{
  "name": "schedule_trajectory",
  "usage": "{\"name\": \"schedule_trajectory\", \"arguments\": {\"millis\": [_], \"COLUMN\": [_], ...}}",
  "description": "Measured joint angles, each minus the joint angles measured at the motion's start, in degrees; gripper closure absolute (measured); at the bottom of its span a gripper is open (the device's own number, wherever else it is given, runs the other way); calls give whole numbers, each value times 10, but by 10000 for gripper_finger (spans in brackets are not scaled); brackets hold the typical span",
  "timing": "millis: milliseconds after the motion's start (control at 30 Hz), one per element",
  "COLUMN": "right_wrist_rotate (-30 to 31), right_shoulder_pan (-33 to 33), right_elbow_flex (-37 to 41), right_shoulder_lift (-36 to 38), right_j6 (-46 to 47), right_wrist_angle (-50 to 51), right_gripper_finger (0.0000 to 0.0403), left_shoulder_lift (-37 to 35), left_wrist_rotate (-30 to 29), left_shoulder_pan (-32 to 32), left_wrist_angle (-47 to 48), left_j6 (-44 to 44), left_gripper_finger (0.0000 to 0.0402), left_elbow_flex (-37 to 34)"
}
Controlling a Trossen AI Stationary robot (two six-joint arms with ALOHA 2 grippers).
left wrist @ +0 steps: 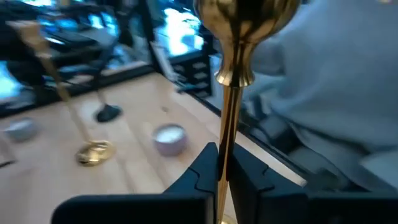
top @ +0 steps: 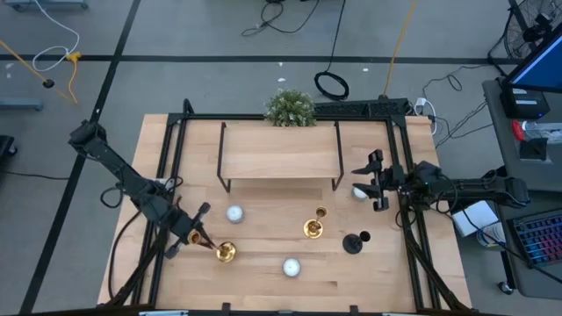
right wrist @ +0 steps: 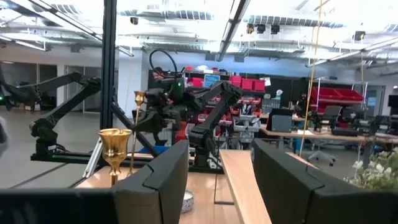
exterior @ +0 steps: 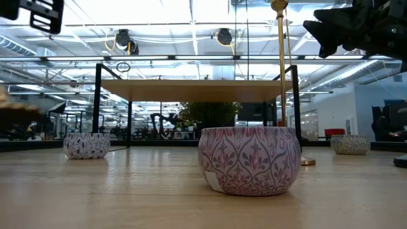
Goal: Pick & Place candle stick holders
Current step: Put the bottom gold candle holder on the shelf
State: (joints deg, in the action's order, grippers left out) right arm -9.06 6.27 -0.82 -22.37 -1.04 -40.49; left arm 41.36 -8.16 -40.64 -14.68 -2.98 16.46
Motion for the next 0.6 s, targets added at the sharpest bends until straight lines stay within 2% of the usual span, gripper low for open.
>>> {"name": "schedule_trajectory", "arguments": {"millis": [100, 267, 367, 533, 600], "right_wrist_rotate": [3, 30, 49, 45, 45], "right_shoulder_pan": [0, 0, 0, 0, 0], "right_elbow_flex": [0, 0, 0, 0, 0], "right_shoulder_lift": [0, 0, 0, 0, 0], "right_j6": [-9, -21, -20, -38, -39], "right_wrist_angle": [-12, -17, -15, -13, -13], "right_gripper_finger": [232, 232, 232, 232, 232], "left_shoulder_lift": [0, 0, 0, 7, 15], "left_wrist_rotate": [-27, -29, -70, -137, -150], "left_shoulder_pan": [3, 12, 25, 68, 89], "left_wrist_angle": [20, 47, 80, 165, 170], "left_j6": [-10, -52, -74, -73, -72], "left_gripper_finger": [383, 386, 384, 384, 385], "left_elbow_flex": [20, 80, 120, 178, 191]}}
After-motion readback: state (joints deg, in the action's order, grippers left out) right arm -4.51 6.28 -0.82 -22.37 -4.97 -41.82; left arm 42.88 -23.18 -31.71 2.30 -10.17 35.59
